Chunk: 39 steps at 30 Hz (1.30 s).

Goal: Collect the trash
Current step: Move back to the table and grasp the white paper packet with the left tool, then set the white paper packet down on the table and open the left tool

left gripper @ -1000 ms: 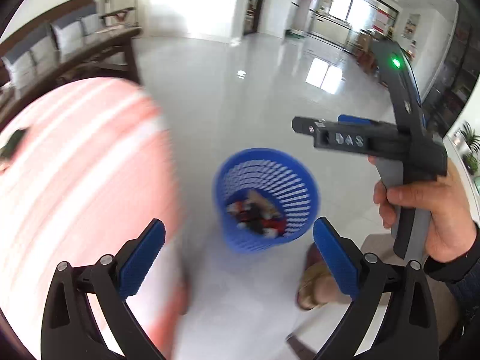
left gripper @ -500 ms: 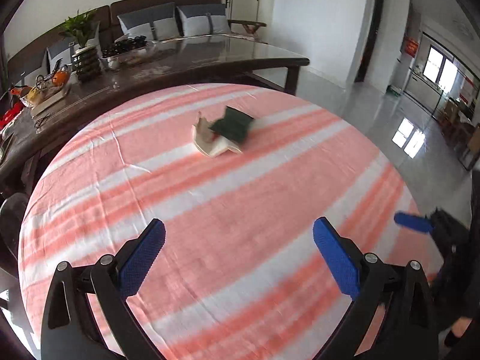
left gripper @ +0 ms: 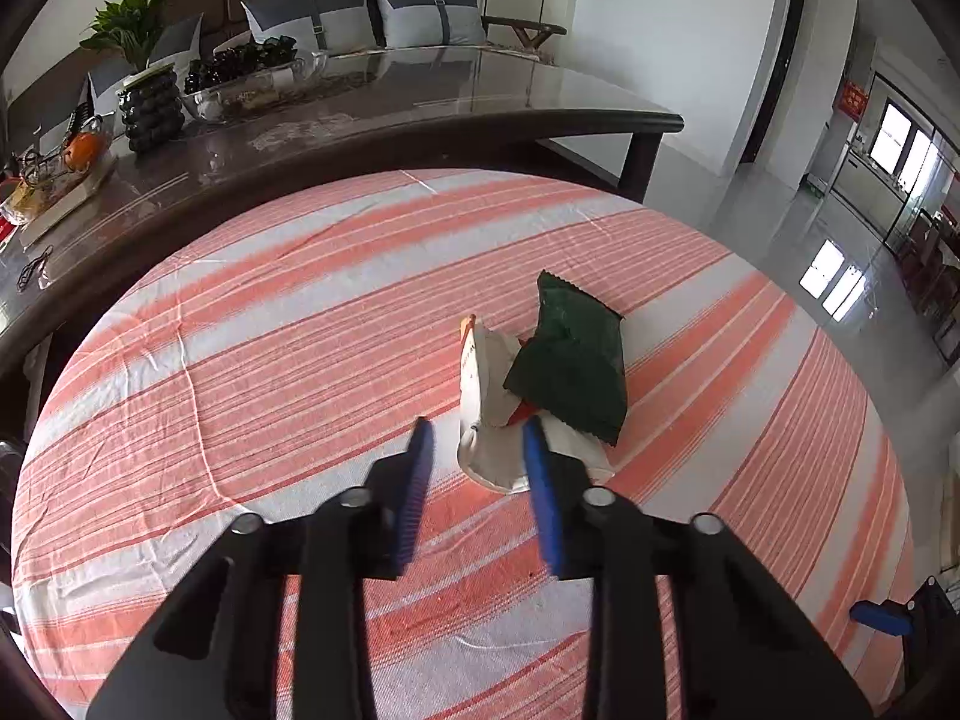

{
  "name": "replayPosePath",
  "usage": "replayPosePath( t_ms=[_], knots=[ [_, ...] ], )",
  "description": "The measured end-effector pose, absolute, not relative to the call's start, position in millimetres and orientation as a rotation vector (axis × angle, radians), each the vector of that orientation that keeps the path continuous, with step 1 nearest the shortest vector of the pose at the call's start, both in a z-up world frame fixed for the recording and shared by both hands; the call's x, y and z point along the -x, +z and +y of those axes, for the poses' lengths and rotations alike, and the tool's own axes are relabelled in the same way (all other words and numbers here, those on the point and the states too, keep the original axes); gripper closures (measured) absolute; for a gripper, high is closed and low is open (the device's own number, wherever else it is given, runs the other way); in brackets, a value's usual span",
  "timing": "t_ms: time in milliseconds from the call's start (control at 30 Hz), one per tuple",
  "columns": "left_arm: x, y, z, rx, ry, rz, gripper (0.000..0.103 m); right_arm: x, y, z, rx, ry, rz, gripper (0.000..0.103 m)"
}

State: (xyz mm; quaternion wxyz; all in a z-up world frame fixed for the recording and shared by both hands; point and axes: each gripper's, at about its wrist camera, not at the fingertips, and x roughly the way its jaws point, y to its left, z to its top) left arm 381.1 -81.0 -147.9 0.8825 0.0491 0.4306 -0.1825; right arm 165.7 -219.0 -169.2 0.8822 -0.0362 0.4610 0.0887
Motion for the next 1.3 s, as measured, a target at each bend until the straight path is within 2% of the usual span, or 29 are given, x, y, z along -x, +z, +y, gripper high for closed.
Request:
replayPosePath(
  t_ms=[33, 133, 400, 667, 700, 767, 833, 900, 1000, 1300],
  knots=[
    [-381.7, -149.8, -80.6, -0.105, -0.381, 0.9, 0.097, -166.6, -168.9, -219.4, 0.077, 0.184, 0.96, 0.005],
    [-373.6, -147.2, -74.0, -0.092, -0.392, 0.887, 0.098, -163.6, -168.2, -218.6, 0.077, 0.184, 0.959, 0.005],
    [-308.0, -125.0, -10.6, -0.099, -0.377, 0.891, 0.098, -166.3, -168.6, -218.5, 0.078, 0.184, 0.959, 0.005],
    [-241.6, -136.5, 38.0, -0.074, -0.38, 0.927, 0.095, -167.3, -168.9, -218.9, 0.078, 0.184, 0.96, 0.005],
    [-236.1, -138.7, 39.4, -0.075, -0.382, 0.924, 0.09, -167.3, -168.9, -218.7, 0.078, 0.184, 0.96, 0.005],
    [-228.3, -142.0, 39.6, -0.076, -0.398, 0.926, 0.07, -167.4, -168.9, -218.9, 0.077, 0.185, 0.96, 0.005],
    [-220.7, -143.8, 40.2, -0.073, -0.41, 0.917, 0.029, -167.6, -168.9, -218.7, 0.078, 0.185, 0.96, 0.005],
    [-213.0, -145.0, 39.5, -0.078, -0.426, 0.897, 0.016, -167.6, -168.9, -218.9, 0.077, 0.185, 0.961, 0.005],
    [-211.2, -149.8, 33.5, -0.108, -0.434, 0.898, 0.011, -167.8, -168.8, -219.0, 0.078, 0.185, 0.961, 0.005],
    [-228.0, -168.3, 18.6, -0.177, -0.359, 0.951, 0.007, -166.0, -168.3, -220.9, 0.065, 0.188, 0.962, 0.005]
  ],
)
